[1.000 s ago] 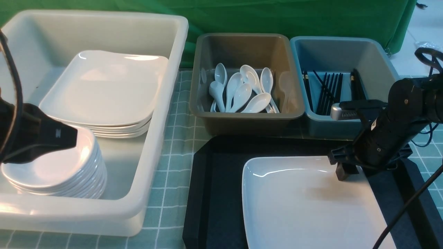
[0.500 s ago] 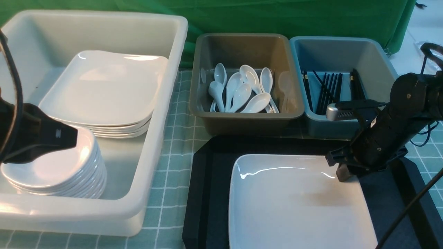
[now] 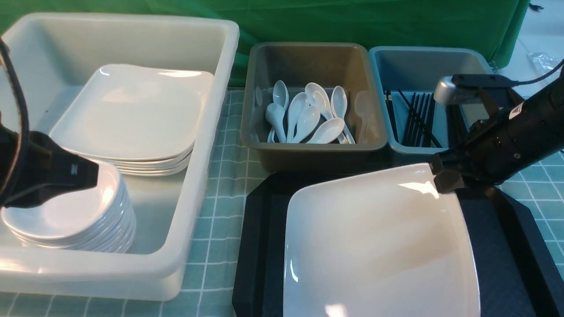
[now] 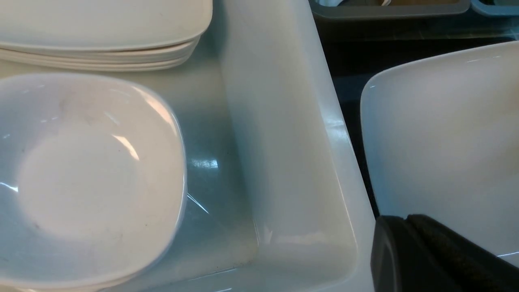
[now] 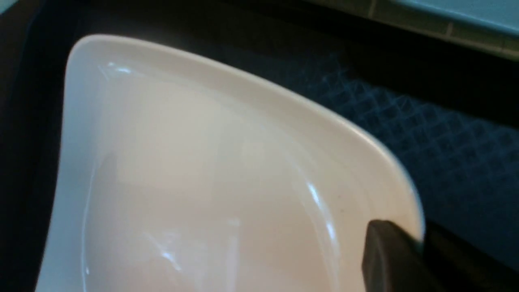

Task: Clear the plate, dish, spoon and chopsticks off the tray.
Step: Use the right arm to put the plate into the large storage box on the left

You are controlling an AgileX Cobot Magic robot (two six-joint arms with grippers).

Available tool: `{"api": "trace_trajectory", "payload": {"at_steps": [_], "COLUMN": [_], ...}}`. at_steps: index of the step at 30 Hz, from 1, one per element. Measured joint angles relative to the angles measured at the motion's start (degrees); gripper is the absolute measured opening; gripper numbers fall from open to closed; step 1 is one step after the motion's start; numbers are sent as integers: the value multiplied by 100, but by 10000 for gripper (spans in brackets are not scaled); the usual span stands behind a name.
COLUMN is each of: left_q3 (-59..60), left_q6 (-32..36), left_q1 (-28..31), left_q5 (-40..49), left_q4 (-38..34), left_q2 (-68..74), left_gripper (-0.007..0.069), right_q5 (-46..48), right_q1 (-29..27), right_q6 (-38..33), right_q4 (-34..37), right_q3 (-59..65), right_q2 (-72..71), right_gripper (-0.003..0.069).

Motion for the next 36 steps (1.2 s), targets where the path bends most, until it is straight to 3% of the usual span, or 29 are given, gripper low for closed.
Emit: {"api": "trace_trajectory", "payload": {"at_steps": [23, 36], "left_q3": [0, 0], "left_q6": [0, -340], "left_q1": [0, 0], "left_q5": [-154, -286], "left_q4": [0, 16], "left_q2": [0, 0], "left_gripper": [0, 0], "right_q5": [6, 32], "right_q1": [6, 6], "right_q6": [-364, -391], "right_q4": [248, 916], "right_q3": [-10, -1921], "right_q2": [-1632, -1290], "right_gripper": [55, 55]}}
